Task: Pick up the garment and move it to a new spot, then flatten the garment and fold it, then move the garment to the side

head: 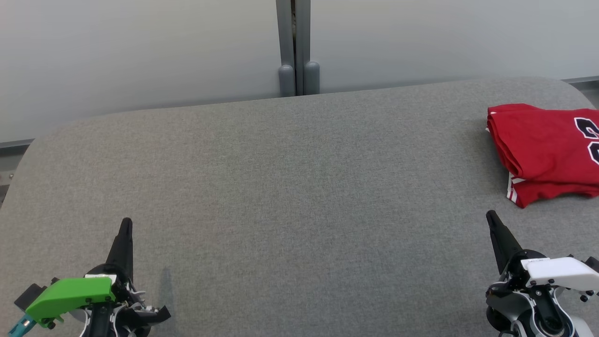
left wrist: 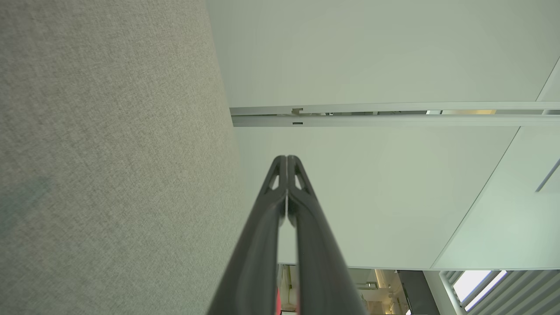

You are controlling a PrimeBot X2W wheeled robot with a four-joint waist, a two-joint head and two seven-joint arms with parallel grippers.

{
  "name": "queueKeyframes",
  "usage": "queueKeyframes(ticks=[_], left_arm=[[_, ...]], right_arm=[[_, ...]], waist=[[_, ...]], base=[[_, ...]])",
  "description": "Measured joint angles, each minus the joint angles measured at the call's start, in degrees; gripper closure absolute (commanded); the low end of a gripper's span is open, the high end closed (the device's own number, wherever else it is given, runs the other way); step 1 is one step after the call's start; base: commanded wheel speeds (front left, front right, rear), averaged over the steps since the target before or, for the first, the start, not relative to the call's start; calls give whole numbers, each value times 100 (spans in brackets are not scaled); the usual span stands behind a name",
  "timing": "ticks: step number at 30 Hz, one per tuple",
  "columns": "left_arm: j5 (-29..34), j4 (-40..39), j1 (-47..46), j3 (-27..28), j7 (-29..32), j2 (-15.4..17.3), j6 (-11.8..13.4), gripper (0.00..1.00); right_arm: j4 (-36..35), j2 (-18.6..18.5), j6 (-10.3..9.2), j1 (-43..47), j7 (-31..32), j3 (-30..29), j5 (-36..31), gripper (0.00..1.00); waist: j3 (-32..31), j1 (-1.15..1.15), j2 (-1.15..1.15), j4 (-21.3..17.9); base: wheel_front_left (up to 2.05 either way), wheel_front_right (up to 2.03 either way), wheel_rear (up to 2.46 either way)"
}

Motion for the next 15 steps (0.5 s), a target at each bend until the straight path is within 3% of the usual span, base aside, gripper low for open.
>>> queueKeyframes(ticks=[15], left_arm=[[0, 0, 0, 8, 5, -1, 0, 100]], right_arm=[[-1, -1, 0, -1, 0, 0, 0, 100]], waist=[[0, 0, 0, 0]], base=[[0, 0, 0]])
